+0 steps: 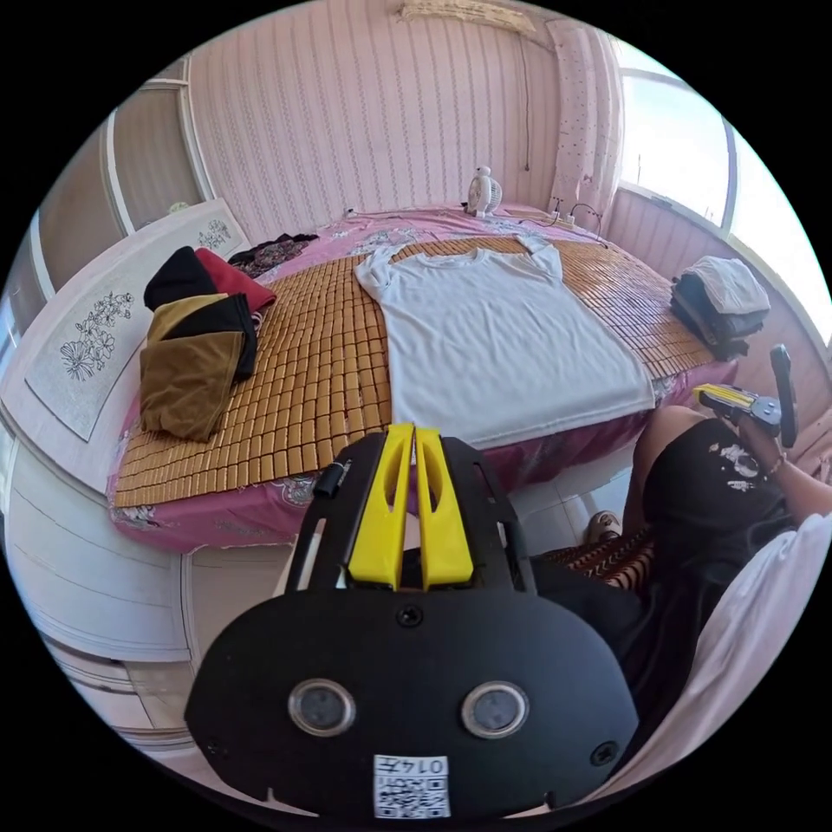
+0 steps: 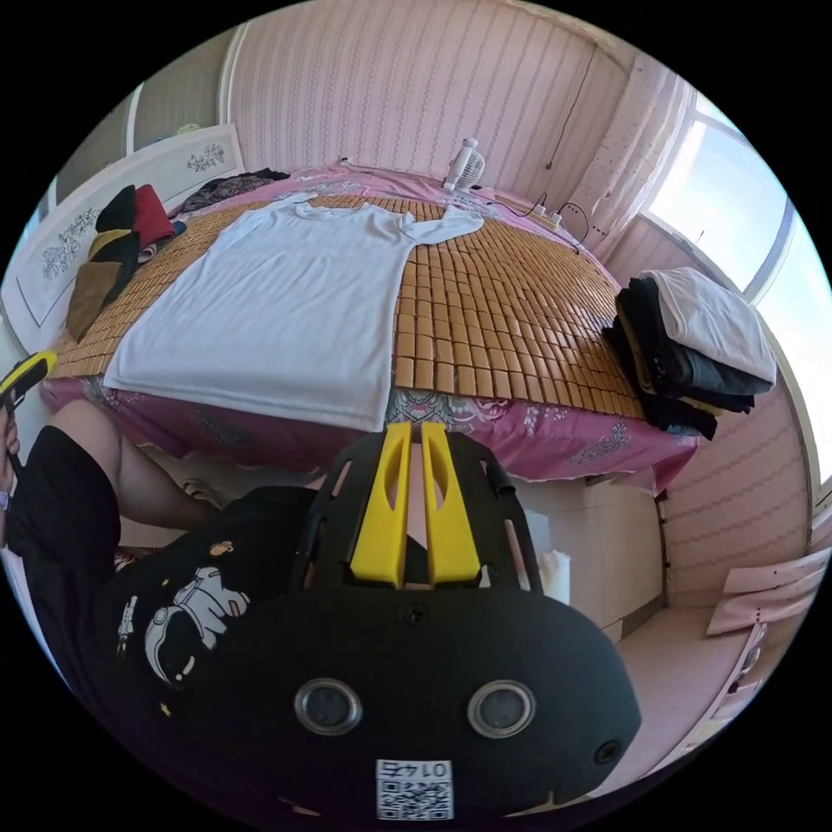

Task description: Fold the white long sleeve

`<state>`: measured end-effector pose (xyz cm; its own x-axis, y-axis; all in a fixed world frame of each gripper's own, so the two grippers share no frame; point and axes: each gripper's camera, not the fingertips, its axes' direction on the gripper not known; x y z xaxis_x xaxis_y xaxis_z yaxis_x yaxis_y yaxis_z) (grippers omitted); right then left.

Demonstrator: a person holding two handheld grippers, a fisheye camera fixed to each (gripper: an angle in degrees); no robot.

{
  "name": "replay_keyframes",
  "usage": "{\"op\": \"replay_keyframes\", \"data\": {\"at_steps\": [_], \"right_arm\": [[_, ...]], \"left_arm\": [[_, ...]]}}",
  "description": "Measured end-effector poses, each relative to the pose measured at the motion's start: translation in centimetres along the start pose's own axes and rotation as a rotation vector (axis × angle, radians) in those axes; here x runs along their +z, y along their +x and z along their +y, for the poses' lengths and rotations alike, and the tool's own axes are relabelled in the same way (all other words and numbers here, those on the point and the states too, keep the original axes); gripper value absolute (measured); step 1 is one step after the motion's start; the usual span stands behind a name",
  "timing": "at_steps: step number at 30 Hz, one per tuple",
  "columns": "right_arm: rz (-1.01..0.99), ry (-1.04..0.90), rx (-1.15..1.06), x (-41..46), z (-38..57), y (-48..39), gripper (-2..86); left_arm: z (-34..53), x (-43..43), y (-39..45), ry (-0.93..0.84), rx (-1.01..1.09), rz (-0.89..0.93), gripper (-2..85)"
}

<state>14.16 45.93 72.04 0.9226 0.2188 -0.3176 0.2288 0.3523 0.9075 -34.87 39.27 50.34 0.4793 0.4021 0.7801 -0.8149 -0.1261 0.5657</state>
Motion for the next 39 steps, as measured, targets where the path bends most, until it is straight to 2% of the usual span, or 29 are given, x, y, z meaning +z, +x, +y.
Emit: {"op": "replay_keyframes", "data": {"at_steps": [8,13,17,23,28,33,39], "right_arm": [[-0.083,0.071,0.132,-2.9,2.0,5.3,3.1],[-0.113,0.137,0.210,-3.6,0.3,10.6,5.0],[-0.114,0.158,0.208,-2.4,-2.8,13.2,5.7],[-0.279,0.089,0.168,3.3,-11.6,16.4,6.0],[-0.344,0.042,0.171,9.4,-21.1,18.5,6.1],[-0.358,0.071,0.273,10.7,-27.7,21.8,6.1],[-0.364,-0.075,0.279,11.9,-32.8,24.2,7.0]], "left_arm": [[-1.3,-0.8,3.0,0.119,0.125,-0.058,-0.9],[-4.4,1.1,4.6,0.200,0.135,-0.061,-0.8],[-8.6,4.9,5.4,0.164,0.151,0.068,-0.7],[-15.0,12.1,5.5,0.081,0.109,0.224,-0.5],[-21.4,17.9,5.3,0.030,0.072,0.289,-0.5],[-28.5,21.5,5.2,-0.029,0.079,0.356,-0.1],[-35.3,23.6,6.8,-0.100,0.079,0.432,0.7]]}}
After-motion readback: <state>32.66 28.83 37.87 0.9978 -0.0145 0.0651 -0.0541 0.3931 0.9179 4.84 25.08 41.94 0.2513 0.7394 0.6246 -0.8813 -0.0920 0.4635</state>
